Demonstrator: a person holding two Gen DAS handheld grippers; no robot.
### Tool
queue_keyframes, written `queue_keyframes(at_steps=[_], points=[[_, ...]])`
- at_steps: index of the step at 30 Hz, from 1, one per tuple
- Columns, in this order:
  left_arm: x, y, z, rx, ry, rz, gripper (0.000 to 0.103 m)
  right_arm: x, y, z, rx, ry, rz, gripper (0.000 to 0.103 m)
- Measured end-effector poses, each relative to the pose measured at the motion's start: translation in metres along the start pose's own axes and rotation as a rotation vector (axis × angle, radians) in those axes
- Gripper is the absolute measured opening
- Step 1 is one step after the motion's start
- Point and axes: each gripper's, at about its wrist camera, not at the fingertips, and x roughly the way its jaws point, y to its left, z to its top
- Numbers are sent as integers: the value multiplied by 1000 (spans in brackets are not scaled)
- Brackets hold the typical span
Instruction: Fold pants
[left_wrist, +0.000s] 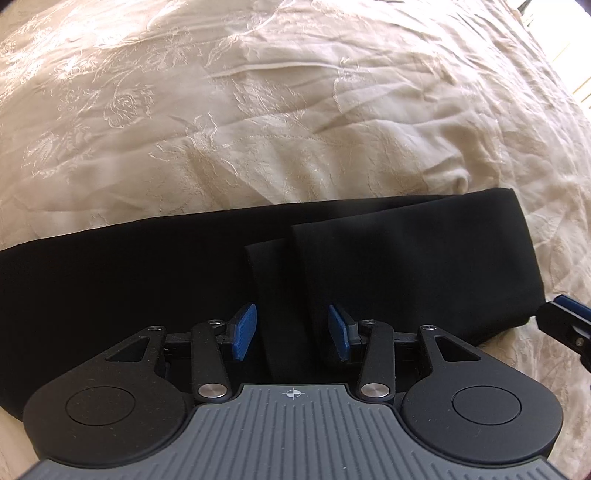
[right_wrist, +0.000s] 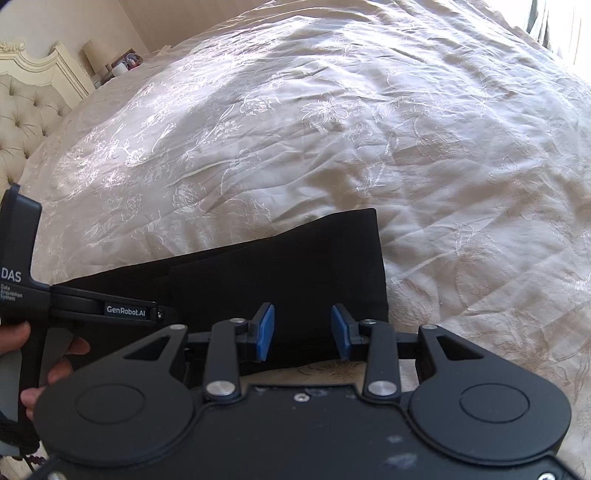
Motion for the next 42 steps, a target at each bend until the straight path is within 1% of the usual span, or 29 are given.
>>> queue_keyframes(at_steps=[3, 4, 5, 6, 7, 9, 10, 11, 13, 15, 17, 18, 21, 22, 24, 26, 28, 31, 33, 35, 37, 38, 39, 42], points=[[9, -9, 2, 4, 10, 40, 45, 0, -4, 5, -30, 3, 15, 38], [9, -10, 2, 3, 6, 44, 42, 1, -5, 6, -38, 4, 21, 38], [8, -10, 1, -6, -2, 27, 24, 3, -6, 8, -48, 7, 24, 38], [6, -10, 1, -16, 0, 2, 10, 5, -6, 10, -57, 12, 24, 38], [3, -11, 0, -24, 5, 6, 6, 9, -7, 12, -69, 22, 26, 37], [-3, -14, -6, -26, 17, 35, 6, 18, -8, 17, -87, 44, 28, 35], [-4, -15, -10, -28, 23, 39, 6, 22, -8, 18, -98, 61, 29, 30], [-4, -16, -14, -31, 28, 40, 6, 27, -9, 19, -110, 81, 20, 19], [-2, -16, -20, -33, 17, 58, 7, 40, -14, 17, -143, 124, -19, 10], [1, -17, -20, -45, 12, 64, 7, 53, -28, 14, -118, 181, -31, 10], [2, -19, -16, -41, 9, 75, 8, 57, -38, 12, -90, 196, -4, 9], [2, -21, -14, -25, 3, 86, 8, 55, -40, 12, -90, 193, 8, 9], [-2, -27, -12, 42, -14, 135, 10, 39, -42, 20, -81, 157, 50, 12], [-5, -27, -12, 53, -19, 142, 11, 33, -42, 24, -75, 136, 67, 14], [-11, -24, -14, 50, -28, 153, 11, 28, -43, 32, -70, 100, 83, 14], [-14, -18, -15, 39, -28, 183, 11, 33, -44, 39, -69, 89, 81, 14], [-16, -11, -17, 21, -27, 199, 11, 45, -45, 42, -75, 98, 66, 14], [-18, 3, -22, -29, -11, 223, 11, 70, -48, 40, -89, 163, 17, 14], [-24, 14, -30, -58, -10, 231, 11, 78, -49, 36, -102, 176, 3, 13], [-30, 21, -38, -80, -9, 239, 12, 73, -48, 35, -98, 161, 8, 13], [-37, 29, -47, -101, -14, 248, 14, 63, -46, 35, -86, 137, 33, 16], [-41, 33, -52, -113, -18, 254, 19, 57, -44, 34, -89, 123, 43, 17], [-44, 35, -57, -123, -21, 262, 22, 52, -40, 33, -97, 110, 51, 18], [-55, 40, -71, -161, -34, 288, 23, 35, -24, 29, -133, 74, 86, 24]])
